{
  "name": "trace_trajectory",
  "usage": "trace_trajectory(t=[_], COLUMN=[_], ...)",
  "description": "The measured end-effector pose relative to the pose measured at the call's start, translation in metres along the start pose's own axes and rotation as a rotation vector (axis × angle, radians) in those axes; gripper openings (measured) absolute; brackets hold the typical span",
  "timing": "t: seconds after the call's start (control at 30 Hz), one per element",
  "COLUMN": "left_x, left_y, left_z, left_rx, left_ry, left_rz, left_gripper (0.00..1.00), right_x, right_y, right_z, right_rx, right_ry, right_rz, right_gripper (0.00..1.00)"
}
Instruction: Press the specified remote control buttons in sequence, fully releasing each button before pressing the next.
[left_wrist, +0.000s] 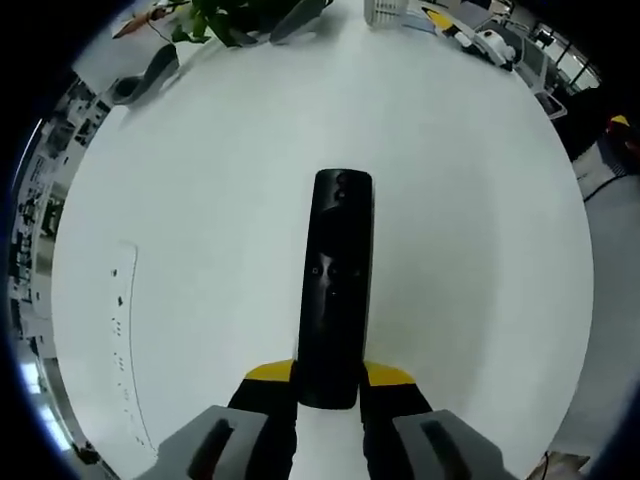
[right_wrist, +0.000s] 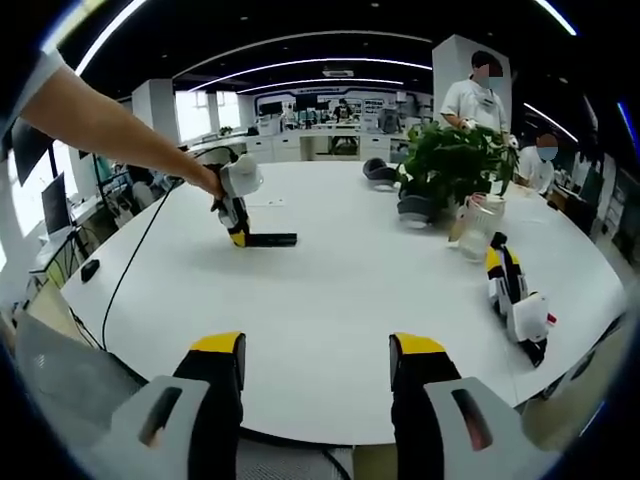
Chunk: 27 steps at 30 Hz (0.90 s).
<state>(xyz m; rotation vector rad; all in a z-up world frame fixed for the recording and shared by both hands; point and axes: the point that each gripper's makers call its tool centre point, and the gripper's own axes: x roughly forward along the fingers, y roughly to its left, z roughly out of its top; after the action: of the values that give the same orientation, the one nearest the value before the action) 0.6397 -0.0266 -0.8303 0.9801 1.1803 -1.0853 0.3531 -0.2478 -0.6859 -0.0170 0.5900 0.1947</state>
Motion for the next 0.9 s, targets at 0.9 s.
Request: trace_trajectory(t=[0.9], left_x=[0.001], left_y=[-0.052], left_z=[-0.013], left_rx=[-0.007], left_ry=[0.063], left_rz=[0.004], left_gripper=[0.23], right_x=[-0.004], right_y=[0.004], right_z=[0.006], right_rx=[0.004], right_ry=[-0.043], right_rz=[0.032], right_gripper=[0.59])
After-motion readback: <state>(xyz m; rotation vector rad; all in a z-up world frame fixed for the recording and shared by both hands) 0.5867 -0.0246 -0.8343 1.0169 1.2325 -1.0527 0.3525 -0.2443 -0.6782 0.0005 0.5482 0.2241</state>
